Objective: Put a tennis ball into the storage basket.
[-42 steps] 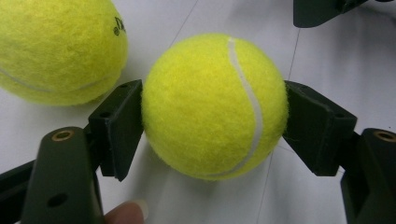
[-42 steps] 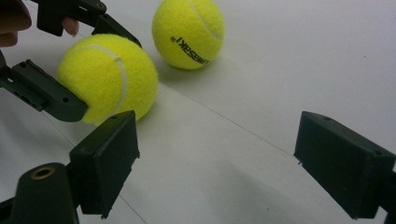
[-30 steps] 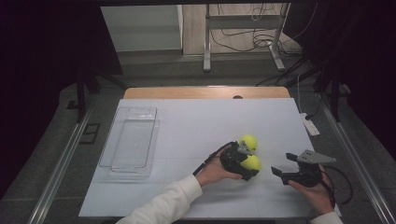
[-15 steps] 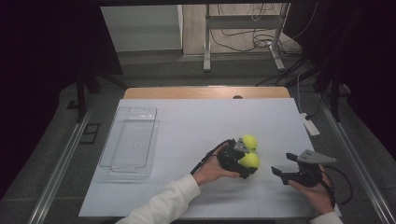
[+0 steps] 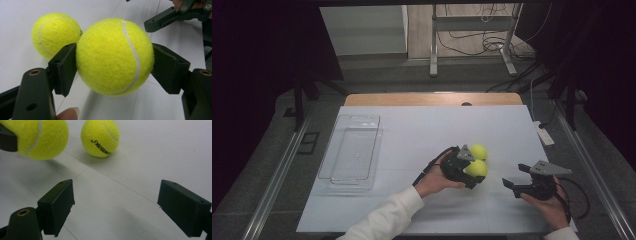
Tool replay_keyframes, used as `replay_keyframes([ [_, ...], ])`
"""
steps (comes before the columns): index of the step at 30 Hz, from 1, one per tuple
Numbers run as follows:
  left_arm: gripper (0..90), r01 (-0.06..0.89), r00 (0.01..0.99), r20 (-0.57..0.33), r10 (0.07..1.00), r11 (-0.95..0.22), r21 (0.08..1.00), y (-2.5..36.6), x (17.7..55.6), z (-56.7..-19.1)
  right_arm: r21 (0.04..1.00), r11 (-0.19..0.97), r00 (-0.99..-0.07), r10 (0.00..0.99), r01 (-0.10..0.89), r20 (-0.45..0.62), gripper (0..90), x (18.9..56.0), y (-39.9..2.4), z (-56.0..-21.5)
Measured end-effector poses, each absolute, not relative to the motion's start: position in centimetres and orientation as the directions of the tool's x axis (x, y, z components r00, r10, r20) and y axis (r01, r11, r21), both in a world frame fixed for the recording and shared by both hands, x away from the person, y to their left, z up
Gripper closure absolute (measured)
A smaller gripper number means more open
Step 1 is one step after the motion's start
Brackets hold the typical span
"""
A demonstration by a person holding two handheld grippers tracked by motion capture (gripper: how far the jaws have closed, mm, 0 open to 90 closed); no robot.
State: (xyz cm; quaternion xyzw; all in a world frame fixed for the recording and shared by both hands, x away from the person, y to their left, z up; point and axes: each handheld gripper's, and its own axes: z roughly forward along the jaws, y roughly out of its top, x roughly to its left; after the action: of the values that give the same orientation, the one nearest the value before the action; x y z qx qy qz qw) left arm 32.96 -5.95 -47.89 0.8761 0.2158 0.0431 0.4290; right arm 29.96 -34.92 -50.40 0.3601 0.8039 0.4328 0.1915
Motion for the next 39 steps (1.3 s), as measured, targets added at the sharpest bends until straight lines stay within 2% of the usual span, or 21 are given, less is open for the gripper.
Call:
replay_keyframes([
  [39,26.9,0.334,0.881,-0.099,0.462,-0.461,0.822,-2.6,32.9,-45.0,0.832,0.371,-0.666,0.746,0.413,-0.002,14.0,30.0,-34.8,-50.4],
])
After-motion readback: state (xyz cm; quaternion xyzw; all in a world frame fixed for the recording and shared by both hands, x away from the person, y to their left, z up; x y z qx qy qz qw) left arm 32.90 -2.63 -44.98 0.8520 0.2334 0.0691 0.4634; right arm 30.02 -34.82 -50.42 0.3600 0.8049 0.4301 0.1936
